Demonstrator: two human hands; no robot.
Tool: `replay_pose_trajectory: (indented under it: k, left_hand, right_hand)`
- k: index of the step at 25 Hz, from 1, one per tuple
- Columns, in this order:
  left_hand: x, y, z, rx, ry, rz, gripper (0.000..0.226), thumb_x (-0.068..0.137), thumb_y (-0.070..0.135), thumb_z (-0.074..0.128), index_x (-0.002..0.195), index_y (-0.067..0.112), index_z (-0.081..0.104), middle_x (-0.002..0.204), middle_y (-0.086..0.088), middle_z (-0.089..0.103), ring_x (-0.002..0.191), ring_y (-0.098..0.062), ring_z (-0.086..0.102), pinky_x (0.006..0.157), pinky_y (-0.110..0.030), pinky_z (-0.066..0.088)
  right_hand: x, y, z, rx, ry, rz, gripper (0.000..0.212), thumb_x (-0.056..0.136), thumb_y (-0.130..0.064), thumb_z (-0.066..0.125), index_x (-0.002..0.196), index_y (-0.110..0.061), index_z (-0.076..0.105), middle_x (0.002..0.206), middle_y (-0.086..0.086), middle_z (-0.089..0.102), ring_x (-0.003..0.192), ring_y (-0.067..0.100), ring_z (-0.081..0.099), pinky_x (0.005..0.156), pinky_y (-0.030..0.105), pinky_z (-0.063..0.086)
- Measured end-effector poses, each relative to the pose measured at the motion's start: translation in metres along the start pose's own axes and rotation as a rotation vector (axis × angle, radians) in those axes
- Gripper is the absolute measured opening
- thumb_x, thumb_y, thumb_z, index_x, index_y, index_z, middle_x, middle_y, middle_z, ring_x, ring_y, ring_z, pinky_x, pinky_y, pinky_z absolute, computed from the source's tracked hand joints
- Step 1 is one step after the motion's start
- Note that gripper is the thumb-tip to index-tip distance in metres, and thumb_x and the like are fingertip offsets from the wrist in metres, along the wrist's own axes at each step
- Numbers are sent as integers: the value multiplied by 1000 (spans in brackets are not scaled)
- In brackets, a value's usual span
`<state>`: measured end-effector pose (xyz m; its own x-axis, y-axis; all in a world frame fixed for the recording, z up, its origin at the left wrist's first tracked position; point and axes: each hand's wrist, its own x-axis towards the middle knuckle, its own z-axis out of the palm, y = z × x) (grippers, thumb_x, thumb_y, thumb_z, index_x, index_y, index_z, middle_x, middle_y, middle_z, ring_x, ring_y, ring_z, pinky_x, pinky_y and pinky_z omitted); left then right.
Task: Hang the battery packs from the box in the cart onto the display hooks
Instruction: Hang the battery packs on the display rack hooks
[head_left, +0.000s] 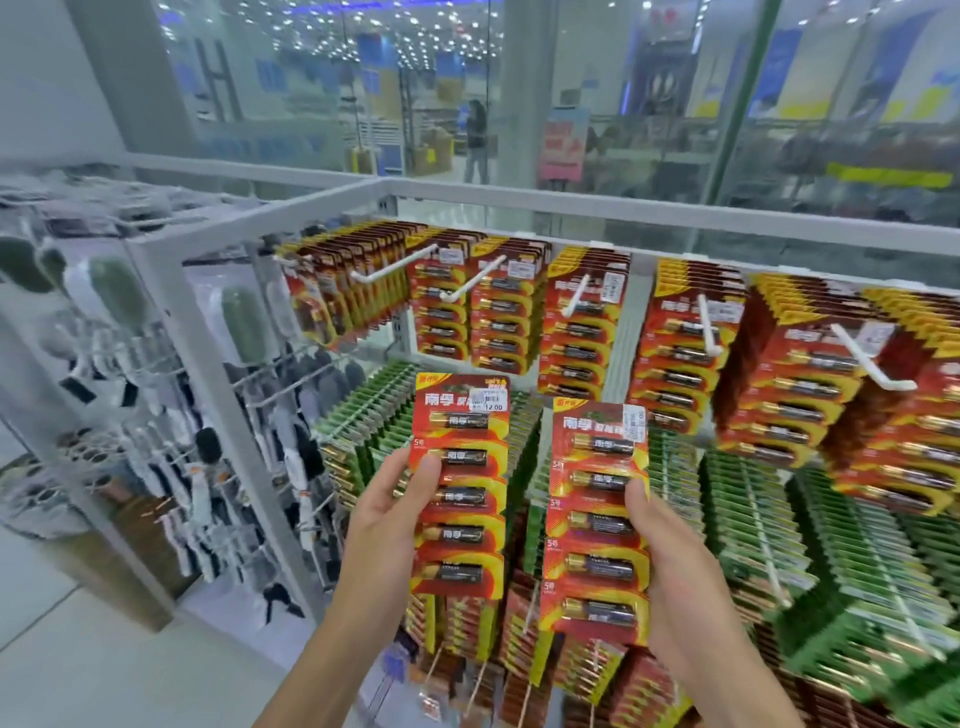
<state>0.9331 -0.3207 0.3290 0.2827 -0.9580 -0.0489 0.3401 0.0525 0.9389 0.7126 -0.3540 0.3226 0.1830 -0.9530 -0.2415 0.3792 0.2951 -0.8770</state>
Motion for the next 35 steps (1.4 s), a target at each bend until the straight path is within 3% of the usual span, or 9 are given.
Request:
replay_pose_trajectory:
  k: [4, 6, 10, 18, 22, 28, 35]
  left_hand:
    - [28, 23, -19, 12, 24, 80, 30, 98, 39, 59, 121, 24, 72, 112, -17, 77, 94, -41, 75, 77, -49, 60]
    - [42, 38, -28, 24, 29, 119, 30, 102, 40, 54, 113, 22, 74, 107, -18, 77, 86, -39, 76, 71, -46, 59]
    - [73, 68, -44, 64, 58, 193, 30, 106, 37, 50, 110, 18, 74, 97, -13, 78, 74, -32, 75, 63, -40, 59]
    - [102, 77, -64, 76, 58, 224, 31, 108, 40, 49, 112, 22, 74, 96, -15, 77, 72, -35, 71, 67, -45, 56]
    - [99, 75, -63, 71, 82, 232, 30, 109, 37, 47, 107, 23, 74, 90, -13, 77, 65, -30, 72, 55, -40, 61]
    - [106, 75, -64, 79, 80, 205, 31, 110, 38, 47, 112, 21, 73, 91, -13, 77, 65, -30, 70, 56, -37, 57]
    - [163, 74, -37, 181, 20, 133, 35, 109, 43, 46, 114, 19, 72, 95, -5, 81, 79, -25, 79, 58, -32, 62]
  right_hand:
    - [16, -4, 22, 35, -43, -19, 45, 95, -43, 57, 132, -19, 65, 121, 17, 73, 107, 41, 72, 92, 57, 55]
    - [24, -5, 34, 50, -25, -17, 41, 99, -40, 52, 132, -19, 65, 119, 16, 74, 105, 40, 73, 92, 58, 55]
    - [33, -3, 56, 66, -11, -9, 41, 101, -39, 50, 132, -17, 64, 118, 18, 75, 103, 42, 73, 86, 54, 55]
    - [37, 4, 66, 92, -5, -13, 43, 98, -38, 51, 132, -16, 64, 118, 19, 74, 102, 42, 74, 79, 50, 58]
    - [36, 5, 65, 71, -7, -30, 46, 94, -38, 52, 132, -15, 63, 116, 18, 75, 98, 39, 75, 70, 45, 60]
    - [33, 5, 67, 77, 6, -21, 42, 98, -37, 51, 132, -14, 63, 117, 19, 74, 99, 40, 75, 78, 48, 57]
    - [19, -9, 58, 49, 39, -75, 41, 91, -38, 55, 123, -16, 68, 111, 15, 77, 94, 35, 77, 68, 43, 62]
